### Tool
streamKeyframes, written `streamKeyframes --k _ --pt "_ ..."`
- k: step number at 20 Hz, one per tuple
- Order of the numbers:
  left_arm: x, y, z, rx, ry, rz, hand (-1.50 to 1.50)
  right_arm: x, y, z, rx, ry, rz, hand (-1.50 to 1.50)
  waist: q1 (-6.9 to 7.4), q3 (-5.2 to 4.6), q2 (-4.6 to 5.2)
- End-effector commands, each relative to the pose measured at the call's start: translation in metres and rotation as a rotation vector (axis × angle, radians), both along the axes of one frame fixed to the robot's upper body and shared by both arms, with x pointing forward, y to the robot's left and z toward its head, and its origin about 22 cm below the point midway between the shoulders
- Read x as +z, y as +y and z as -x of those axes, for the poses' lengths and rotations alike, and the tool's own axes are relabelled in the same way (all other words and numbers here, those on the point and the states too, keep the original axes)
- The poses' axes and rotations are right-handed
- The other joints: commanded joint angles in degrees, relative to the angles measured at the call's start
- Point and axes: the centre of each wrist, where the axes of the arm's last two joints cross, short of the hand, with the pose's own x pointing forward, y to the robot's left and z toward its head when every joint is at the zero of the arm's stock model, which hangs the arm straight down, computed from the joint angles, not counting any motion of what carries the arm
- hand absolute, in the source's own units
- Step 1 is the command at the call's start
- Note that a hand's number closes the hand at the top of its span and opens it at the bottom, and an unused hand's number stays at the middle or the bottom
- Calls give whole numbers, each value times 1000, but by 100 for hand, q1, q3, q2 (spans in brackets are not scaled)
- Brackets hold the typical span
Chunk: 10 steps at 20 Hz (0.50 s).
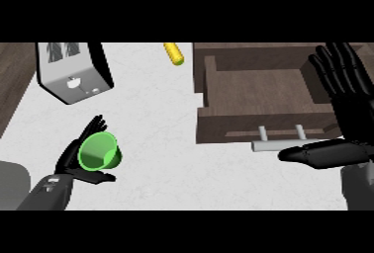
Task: Pick up the cup, place it into the drawer and close the drawer
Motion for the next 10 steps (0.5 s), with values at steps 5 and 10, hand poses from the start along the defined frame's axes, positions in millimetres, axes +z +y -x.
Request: streamKeyframes --k 5,10 --pt "-2 -22 -10 -109 -45 158 -150 11 10 4 -2 2 -1 -150 -37 -3 -2" --pt "-11 -28 0 -193 -40 303 150 6 3 -3 -24 -5 -2 -150 2 -10 11"
